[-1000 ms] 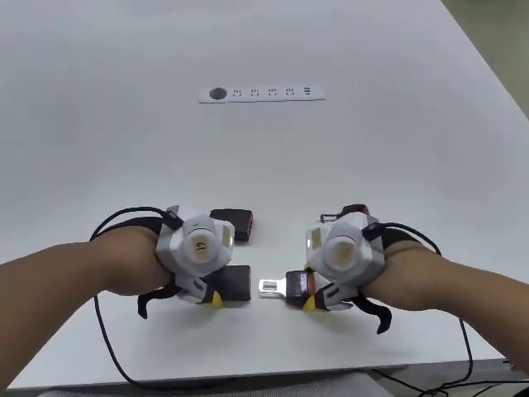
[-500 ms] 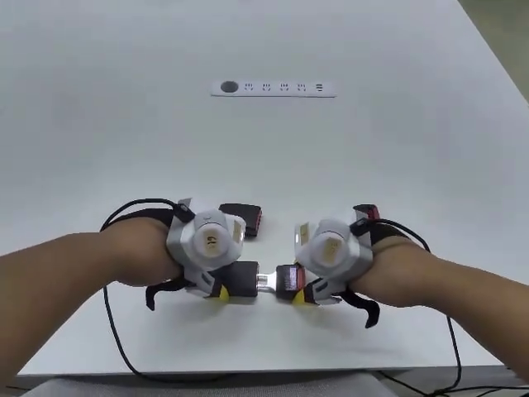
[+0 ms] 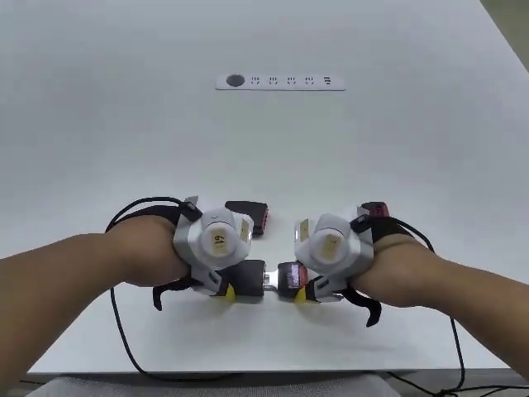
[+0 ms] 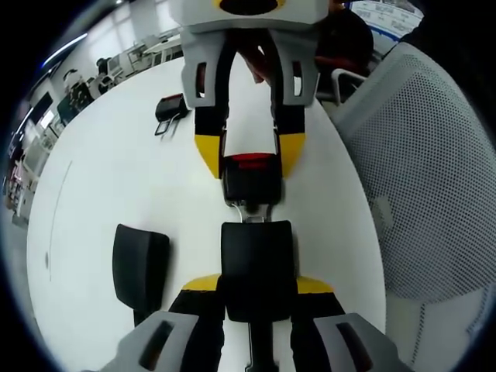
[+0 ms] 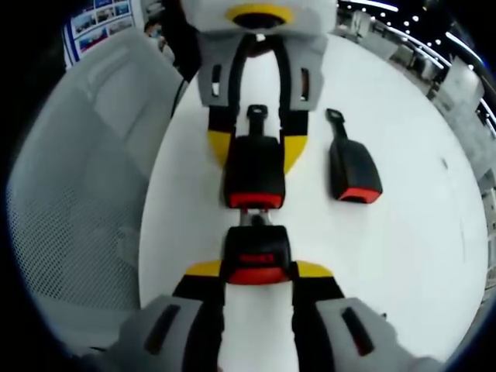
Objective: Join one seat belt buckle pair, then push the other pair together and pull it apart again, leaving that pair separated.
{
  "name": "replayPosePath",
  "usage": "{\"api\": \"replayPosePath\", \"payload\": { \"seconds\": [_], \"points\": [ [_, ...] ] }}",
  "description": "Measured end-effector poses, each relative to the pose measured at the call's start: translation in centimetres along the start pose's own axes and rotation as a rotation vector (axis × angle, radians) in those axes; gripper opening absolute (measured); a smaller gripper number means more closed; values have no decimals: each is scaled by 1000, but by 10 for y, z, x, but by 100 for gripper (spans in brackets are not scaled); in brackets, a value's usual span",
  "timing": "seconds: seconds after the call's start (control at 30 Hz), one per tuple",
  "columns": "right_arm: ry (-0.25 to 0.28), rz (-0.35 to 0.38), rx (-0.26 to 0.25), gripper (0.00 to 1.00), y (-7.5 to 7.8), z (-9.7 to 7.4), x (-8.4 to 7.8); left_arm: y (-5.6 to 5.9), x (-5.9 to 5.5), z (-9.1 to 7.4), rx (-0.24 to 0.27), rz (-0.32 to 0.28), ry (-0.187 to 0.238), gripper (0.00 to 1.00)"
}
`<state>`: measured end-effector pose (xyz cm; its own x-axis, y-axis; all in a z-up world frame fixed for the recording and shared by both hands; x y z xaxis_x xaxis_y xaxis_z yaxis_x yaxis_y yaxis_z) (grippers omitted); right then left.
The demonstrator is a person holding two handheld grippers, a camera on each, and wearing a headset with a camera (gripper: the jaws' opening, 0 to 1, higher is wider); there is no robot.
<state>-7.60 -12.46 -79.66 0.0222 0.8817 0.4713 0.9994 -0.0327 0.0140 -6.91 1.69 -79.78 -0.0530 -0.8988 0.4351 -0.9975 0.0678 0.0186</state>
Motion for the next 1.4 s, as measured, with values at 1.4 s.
{"api": "replayPosePath", "payload": {
  "seconds": [1.4],
  "points": [
    [55, -3, -3, 33, 0, 5, 5, -2, -3, -2, -7, 3, 18, 34]
  ]
}}
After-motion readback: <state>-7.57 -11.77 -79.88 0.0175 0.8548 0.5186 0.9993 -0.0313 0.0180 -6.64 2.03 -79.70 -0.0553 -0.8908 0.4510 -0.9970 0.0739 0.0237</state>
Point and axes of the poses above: the centre of the closed fingertips' face, and the gripper's own axes: z roughly forward along the fingers, y roughly to its right, x roughly out of its top, the point moved 8 cm from there along -z, roughly backward along the fingers, and after that the axes turned 2 degrees about y, right-handed, at the moved point
